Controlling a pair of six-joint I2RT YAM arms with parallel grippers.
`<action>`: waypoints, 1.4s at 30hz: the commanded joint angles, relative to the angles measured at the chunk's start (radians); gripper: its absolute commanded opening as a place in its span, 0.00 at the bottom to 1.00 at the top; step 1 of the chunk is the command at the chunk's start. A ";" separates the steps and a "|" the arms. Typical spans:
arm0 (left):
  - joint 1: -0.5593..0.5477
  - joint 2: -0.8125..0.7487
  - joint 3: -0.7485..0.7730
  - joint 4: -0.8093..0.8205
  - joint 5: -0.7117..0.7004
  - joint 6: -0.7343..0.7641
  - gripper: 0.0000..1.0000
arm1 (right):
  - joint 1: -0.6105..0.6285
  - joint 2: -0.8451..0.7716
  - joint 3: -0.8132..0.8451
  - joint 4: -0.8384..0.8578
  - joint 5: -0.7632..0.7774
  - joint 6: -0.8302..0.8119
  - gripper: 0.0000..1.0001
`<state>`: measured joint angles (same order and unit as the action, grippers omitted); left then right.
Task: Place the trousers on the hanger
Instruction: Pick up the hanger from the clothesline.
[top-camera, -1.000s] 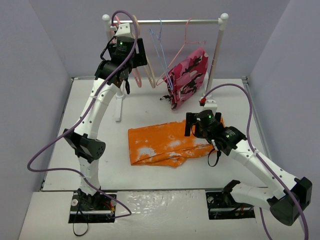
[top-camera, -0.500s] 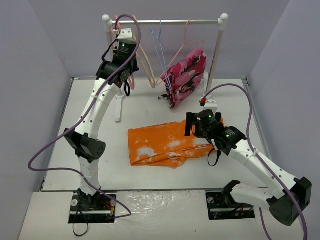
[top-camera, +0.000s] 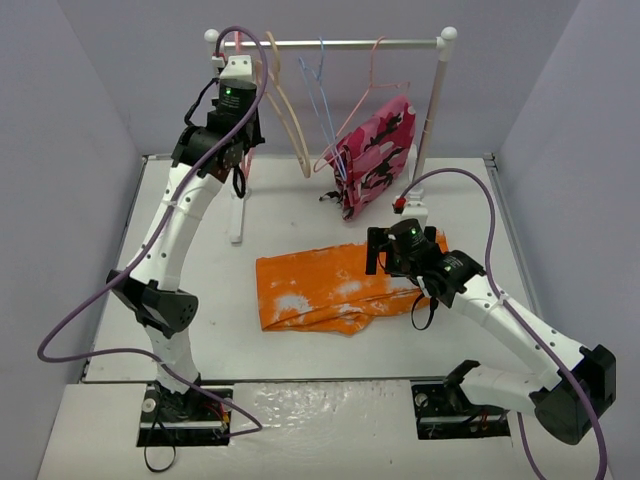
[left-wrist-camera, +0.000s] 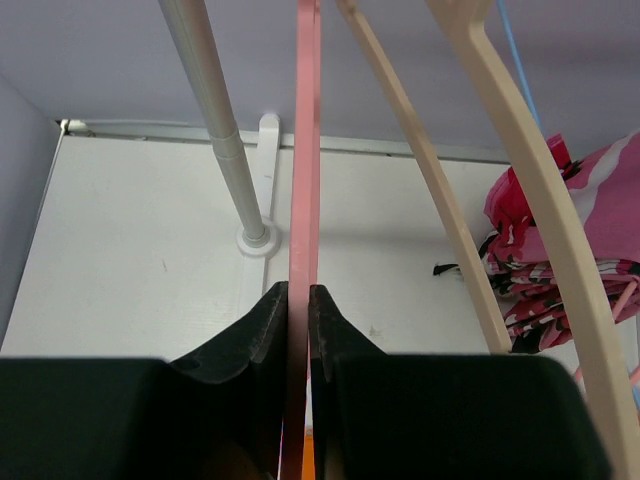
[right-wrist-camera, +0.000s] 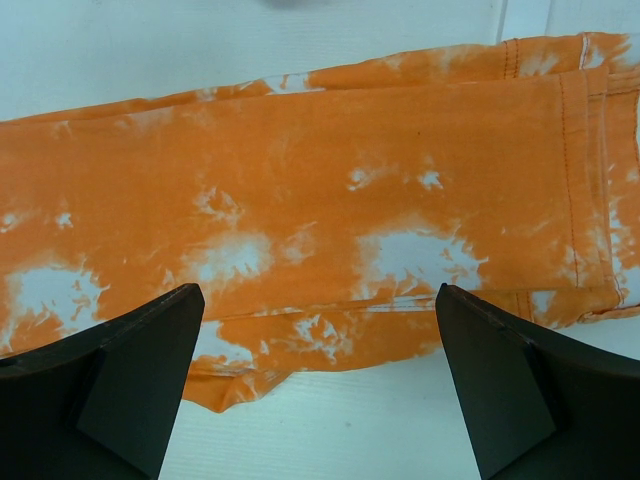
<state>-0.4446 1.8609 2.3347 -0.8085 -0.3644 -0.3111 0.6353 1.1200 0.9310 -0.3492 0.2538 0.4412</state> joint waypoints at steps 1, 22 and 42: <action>0.001 -0.145 -0.004 0.134 0.018 0.053 0.00 | -0.005 0.017 0.011 0.054 -0.004 -0.004 0.99; 0.000 -0.414 -0.315 0.266 0.028 0.113 0.00 | -0.004 0.039 -0.007 0.093 -0.070 -0.016 0.99; 0.004 -0.970 -1.038 0.377 0.006 0.067 0.00 | 0.265 0.289 0.096 0.227 -0.084 -0.061 0.83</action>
<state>-0.4446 1.0138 1.4239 -0.5376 -0.3380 -0.2213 0.8305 1.3315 0.9447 -0.2089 0.1426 0.3895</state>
